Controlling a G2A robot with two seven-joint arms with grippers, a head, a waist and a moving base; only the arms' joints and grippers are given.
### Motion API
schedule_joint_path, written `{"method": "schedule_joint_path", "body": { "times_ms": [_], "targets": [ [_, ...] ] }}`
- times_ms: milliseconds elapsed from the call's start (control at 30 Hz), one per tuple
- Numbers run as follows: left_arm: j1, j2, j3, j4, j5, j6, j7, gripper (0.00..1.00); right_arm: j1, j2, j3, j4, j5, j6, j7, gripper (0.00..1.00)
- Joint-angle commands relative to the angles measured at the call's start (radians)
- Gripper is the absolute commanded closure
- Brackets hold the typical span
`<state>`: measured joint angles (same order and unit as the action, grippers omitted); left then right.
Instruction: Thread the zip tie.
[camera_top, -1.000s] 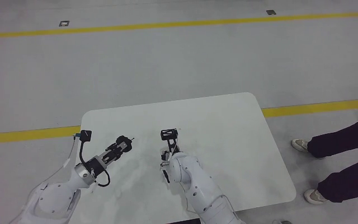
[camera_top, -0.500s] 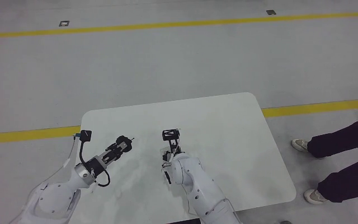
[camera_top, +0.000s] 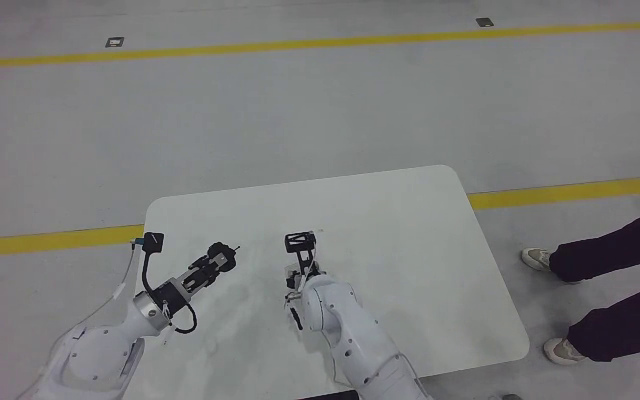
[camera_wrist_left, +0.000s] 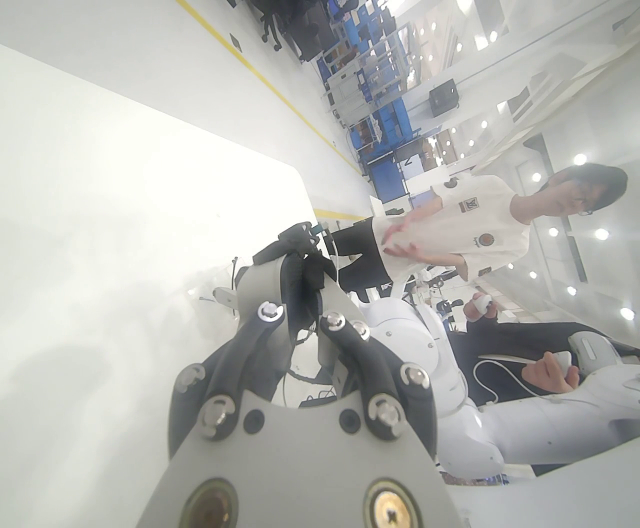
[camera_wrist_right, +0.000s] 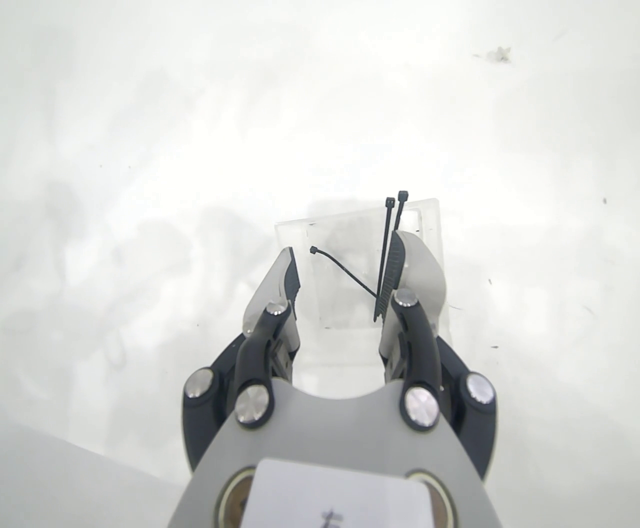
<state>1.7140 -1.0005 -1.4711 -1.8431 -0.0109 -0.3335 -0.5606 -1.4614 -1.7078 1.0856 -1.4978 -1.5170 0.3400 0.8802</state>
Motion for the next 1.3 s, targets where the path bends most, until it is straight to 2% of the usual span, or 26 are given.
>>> {"method": "schedule_joint_path", "body": {
  "times_ms": [0,300,1067,1267],
  "targets": [
    [0.000,0.000,0.000,0.000,0.000,0.000,0.000,1.00,0.003,-0.001,0.002,0.007,0.002,0.000,-0.001,0.63],
    [0.000,0.000,0.000,0.000,0.000,0.000,0.000,1.00,0.013,-0.004,0.006,0.026,0.010,0.000,-0.004,0.67],
    [0.000,0.000,0.000,0.000,0.000,0.000,0.000,1.00,0.025,-0.007,-0.008,0.026,0.017,0.000,0.009,0.67],
    [0.000,0.000,0.000,0.000,0.000,0.000,0.000,1.00,0.030,-0.008,0.001,0.045,0.027,0.000,0.016,0.69]
  ]
}}
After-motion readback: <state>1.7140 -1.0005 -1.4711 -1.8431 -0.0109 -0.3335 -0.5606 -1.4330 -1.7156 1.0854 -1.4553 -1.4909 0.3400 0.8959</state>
